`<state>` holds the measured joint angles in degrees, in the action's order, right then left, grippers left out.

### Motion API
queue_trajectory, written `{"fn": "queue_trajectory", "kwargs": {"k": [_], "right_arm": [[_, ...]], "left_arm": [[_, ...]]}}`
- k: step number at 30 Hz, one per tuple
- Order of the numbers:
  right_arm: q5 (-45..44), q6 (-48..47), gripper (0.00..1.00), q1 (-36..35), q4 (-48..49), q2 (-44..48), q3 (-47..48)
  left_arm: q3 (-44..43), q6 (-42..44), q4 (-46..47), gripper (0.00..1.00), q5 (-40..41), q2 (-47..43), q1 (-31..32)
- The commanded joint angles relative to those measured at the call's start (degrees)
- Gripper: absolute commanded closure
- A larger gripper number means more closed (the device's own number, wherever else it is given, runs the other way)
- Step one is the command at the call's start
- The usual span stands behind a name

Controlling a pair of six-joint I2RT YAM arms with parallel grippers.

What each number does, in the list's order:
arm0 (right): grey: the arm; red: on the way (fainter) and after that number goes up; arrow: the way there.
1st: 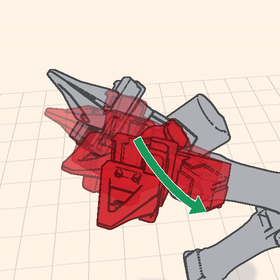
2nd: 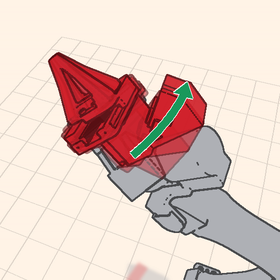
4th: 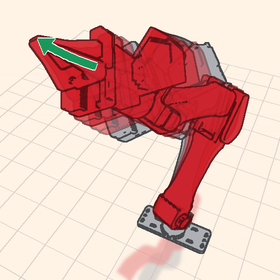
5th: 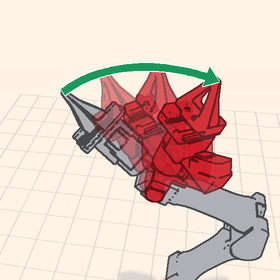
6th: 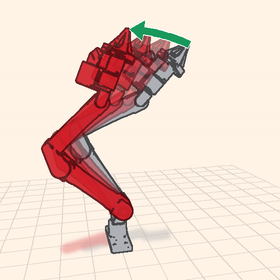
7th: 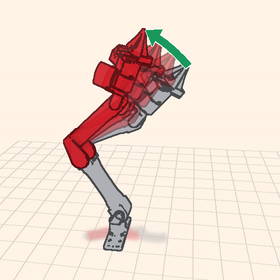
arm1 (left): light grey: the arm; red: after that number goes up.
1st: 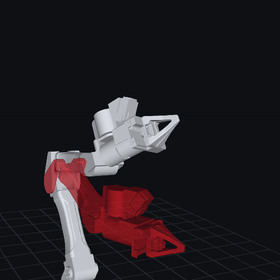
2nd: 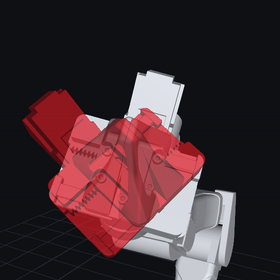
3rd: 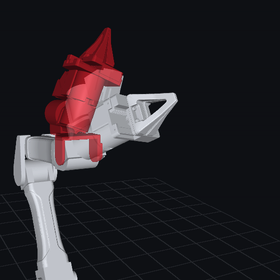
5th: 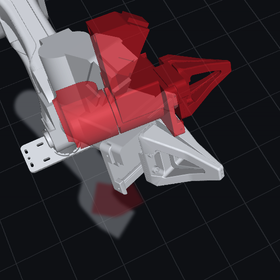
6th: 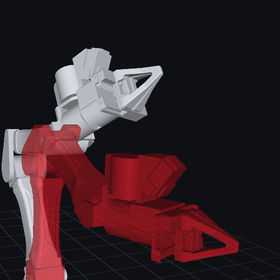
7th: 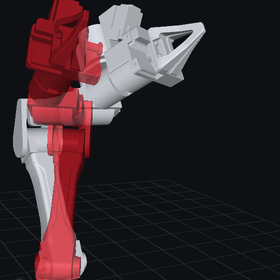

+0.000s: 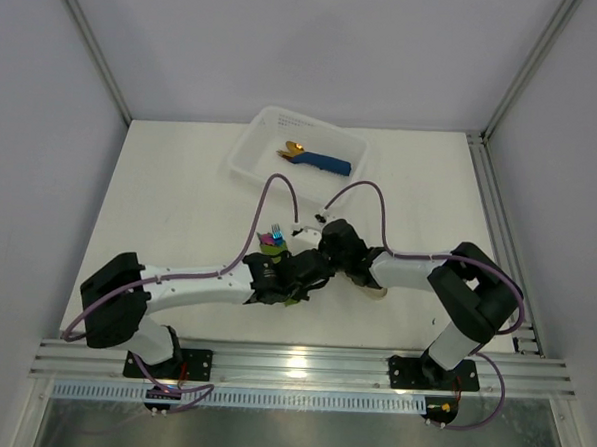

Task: Place the utensils on the paper napkin and roll it up
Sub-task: Roll the napkin at the center of the board.

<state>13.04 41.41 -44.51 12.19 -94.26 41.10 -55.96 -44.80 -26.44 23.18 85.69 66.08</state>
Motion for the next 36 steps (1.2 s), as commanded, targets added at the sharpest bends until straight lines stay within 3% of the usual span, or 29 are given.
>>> {"fn": "queue_trajectory", "kwargs": {"k": [1, 12, 36], "right_arm": [[-1.26, 0.60, 0.96, -0.05, 3.02, 1.01, -0.32], [-1.00, 0.78, 0.96, -0.05, 3.46, 0.74, -0.58], [-1.00, 0.95, 0.96, -0.05, 3.81, 0.57, -1.02]], "left_arm": [[-2.83, 1.73, -2.83, 1.00, 6.52, 1.15, 2.20], [-0.90, 1.47, 0.24, 1.00, 10.57, 2.29, 6.16], [6.13, -3.98, 6.13, 1.00, 16.63, 4.66, 8.36]]}}
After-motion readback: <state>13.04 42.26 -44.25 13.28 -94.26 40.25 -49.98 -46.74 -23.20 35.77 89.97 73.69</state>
